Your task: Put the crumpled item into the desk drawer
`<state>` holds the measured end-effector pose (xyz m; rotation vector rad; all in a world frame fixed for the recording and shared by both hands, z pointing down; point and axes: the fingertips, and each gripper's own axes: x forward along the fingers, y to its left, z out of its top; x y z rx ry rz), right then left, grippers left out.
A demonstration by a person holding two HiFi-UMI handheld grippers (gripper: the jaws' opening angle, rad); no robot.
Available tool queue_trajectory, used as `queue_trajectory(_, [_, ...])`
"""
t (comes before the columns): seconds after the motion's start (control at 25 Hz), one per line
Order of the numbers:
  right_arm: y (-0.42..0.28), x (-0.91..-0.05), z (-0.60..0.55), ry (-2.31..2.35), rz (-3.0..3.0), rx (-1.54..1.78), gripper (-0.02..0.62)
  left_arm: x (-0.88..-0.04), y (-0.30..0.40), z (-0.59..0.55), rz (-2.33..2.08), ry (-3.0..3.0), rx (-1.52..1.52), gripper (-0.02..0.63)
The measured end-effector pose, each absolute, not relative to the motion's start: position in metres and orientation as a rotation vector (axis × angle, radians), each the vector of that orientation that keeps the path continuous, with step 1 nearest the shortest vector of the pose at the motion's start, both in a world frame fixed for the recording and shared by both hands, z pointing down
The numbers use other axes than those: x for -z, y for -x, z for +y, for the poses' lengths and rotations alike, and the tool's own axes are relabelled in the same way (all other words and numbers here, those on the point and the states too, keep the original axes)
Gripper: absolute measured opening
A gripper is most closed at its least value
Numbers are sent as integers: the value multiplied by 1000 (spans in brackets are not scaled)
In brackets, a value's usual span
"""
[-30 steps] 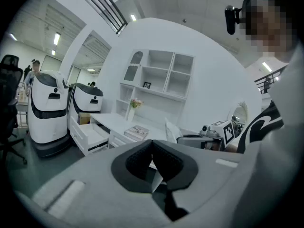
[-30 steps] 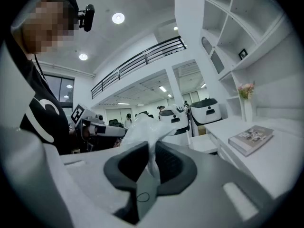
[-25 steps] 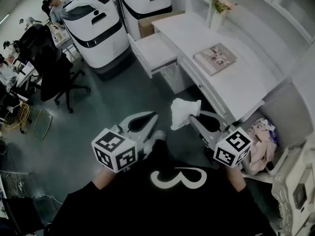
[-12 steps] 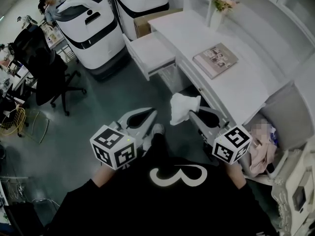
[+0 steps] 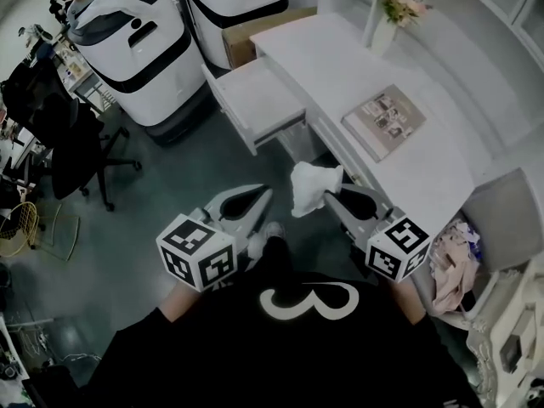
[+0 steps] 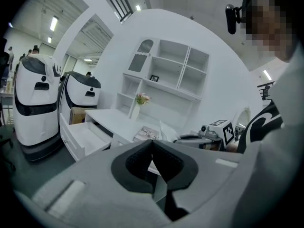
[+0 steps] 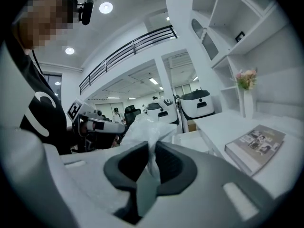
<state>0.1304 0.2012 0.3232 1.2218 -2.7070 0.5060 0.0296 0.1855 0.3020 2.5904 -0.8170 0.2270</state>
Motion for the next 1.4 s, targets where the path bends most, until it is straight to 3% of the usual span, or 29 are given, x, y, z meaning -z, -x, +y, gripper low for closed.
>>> queue_trajectory(0.68, [-82,-351,-50,-1143,-2617,-599,48,-337,20,-67,-846,-2479,-250,9])
queue_trajectory(1.4, [-56,-377,-117,-1038,-2585,-576,49,-351,54,-117,-965,-2407,-200,9])
